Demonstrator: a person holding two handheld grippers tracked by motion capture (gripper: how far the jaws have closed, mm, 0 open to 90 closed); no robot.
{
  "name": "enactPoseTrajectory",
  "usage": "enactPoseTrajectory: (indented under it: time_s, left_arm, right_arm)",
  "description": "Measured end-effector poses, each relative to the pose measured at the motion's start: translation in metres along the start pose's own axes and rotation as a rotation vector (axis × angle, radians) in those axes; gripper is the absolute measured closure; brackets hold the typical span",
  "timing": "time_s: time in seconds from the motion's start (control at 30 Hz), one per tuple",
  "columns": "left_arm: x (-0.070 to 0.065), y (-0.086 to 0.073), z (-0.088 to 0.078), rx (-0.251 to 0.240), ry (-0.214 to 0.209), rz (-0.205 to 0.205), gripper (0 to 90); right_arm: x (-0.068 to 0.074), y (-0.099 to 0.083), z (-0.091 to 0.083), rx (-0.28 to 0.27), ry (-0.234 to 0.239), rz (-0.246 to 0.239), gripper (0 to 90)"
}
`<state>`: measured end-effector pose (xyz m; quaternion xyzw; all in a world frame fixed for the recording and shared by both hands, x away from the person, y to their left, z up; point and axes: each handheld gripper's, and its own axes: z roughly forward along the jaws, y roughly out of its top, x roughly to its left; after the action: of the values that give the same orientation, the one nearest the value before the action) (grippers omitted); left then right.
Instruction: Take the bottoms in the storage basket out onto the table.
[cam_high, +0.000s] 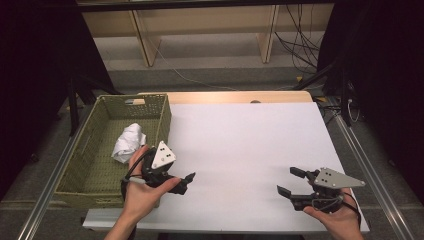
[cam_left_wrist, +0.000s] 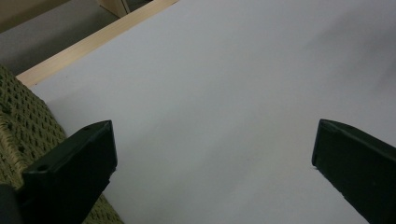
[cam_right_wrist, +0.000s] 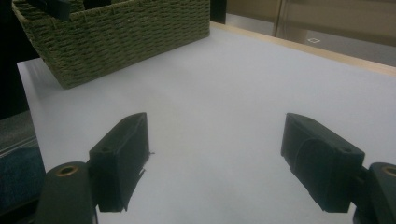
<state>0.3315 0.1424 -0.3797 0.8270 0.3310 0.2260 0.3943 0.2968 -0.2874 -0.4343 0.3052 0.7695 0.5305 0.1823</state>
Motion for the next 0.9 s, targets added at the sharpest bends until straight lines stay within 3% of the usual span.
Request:
enactPoseTrajectory:
  time_s: [0.33,0.63,0.9]
  left_arm:
    - [0.009,0.004,-0.007,0.006,0.022,-0.003,0.0]
    - [0.033,0.012,-0.015,-0.02,0.054,-0.03,0.0]
    - [0.067,0.019,-0.014,-0.018,0.106,-0.054,0.0]
  right_arm:
    - [0.0,0.0,0.001,-0.003,-0.011,-0.005,24.3]
    - [-0.002,0.0,0.001,-0.005,-0.022,0.003,24.3]
    - [-0.002,0.001,0.0,-0.009,-0.03,0.009,24.3]
